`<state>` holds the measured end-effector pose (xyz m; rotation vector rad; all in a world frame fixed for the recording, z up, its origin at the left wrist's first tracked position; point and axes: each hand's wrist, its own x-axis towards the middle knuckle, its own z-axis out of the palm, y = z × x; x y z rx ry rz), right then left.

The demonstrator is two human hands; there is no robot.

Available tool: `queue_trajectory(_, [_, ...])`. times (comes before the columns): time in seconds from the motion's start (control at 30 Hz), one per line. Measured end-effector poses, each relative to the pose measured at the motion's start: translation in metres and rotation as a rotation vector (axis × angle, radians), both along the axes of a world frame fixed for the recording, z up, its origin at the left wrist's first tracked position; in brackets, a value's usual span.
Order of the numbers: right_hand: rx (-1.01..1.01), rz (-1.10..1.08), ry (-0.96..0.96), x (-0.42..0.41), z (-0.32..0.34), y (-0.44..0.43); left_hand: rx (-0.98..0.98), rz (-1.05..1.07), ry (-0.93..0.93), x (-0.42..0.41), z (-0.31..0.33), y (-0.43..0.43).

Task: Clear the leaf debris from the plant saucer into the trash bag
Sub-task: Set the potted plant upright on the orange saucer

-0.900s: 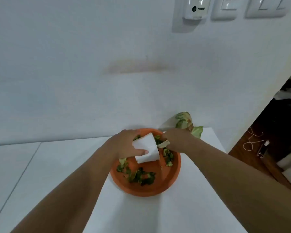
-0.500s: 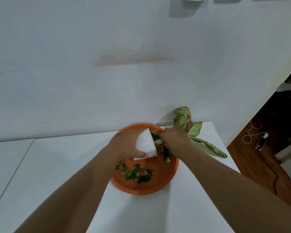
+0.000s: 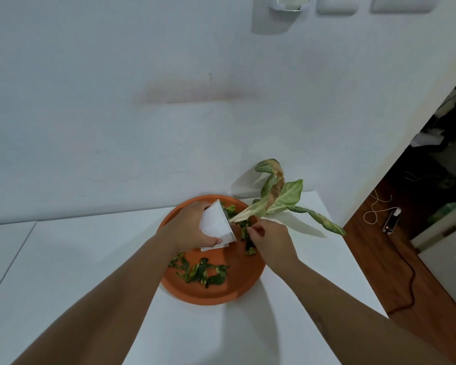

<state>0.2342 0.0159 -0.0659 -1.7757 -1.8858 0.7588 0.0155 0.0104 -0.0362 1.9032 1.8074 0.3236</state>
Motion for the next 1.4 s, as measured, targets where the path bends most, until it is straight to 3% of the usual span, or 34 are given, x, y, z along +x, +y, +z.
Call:
queue_trajectory(0.2, [-0.621,-0.234,0.822,-0.017,-0.003,-0.001,0.054,0.018,-0.123,0.003,-0.003,-0.001])
queue_trajectory(0.3, [-0.698,-0.281,1.088,-0.019,0.003,-0.003,0.049,0.028,-0.2,0.005,-0.005,-0.002])
queue_trajectory(0.4, [-0.68,-0.329,1.194,-0.019,0.01,-0.003,0.054,0.062,-0.263,0.004,-0.008,-0.004])
queue_trajectory(0.6, [-0.596,-0.327,1.151,-0.021,0.015,0.004,0.08,0.091,-0.307,-0.002,-0.008,-0.005])
queue_trajectory(1.17, [-0.415,-0.268,0.776,-0.031,0.022,0.013,-0.042,0.137,-0.591,-0.013,-0.018,-0.017])
queue_trajectory(1.4, [-0.308,-0.236,0.708,-0.044,0.019,0.007,-0.053,0.298,-0.628,-0.009,-0.01,-0.029])
